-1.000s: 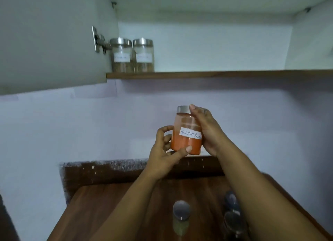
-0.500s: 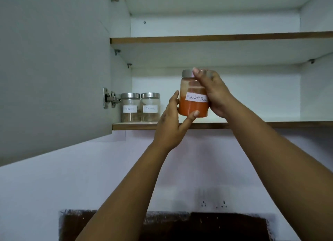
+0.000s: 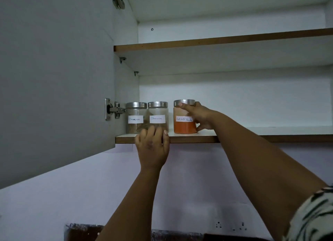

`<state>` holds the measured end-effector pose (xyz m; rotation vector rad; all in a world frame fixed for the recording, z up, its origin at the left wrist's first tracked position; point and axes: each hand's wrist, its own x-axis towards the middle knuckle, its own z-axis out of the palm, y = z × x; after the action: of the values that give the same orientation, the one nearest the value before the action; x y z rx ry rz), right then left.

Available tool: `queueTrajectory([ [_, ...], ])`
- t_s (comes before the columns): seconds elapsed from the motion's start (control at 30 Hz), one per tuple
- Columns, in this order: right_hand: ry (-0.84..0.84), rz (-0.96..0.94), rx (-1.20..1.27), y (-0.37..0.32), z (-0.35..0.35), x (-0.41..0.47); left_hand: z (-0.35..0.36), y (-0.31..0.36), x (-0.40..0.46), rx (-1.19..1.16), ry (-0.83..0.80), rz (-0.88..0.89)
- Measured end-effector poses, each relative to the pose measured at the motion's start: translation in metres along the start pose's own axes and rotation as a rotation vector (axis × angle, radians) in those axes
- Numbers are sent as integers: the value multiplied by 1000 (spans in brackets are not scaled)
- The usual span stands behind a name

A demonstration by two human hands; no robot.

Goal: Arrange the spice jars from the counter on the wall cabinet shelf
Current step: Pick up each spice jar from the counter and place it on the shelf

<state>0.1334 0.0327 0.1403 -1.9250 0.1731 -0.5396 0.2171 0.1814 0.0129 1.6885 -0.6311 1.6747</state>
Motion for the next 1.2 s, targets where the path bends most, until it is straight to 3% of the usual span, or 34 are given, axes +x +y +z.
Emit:
queueTrajectory([
  [0.33,54,-28,-25,16,9,38,8,-5,-3,37,81,64],
  [0.57,134,-56,-270,21,9,39,6,-6,-4,35,39,63],
  [1.2,131,-63,-219,28,5,37,1,-4,-6,17,0,41],
])
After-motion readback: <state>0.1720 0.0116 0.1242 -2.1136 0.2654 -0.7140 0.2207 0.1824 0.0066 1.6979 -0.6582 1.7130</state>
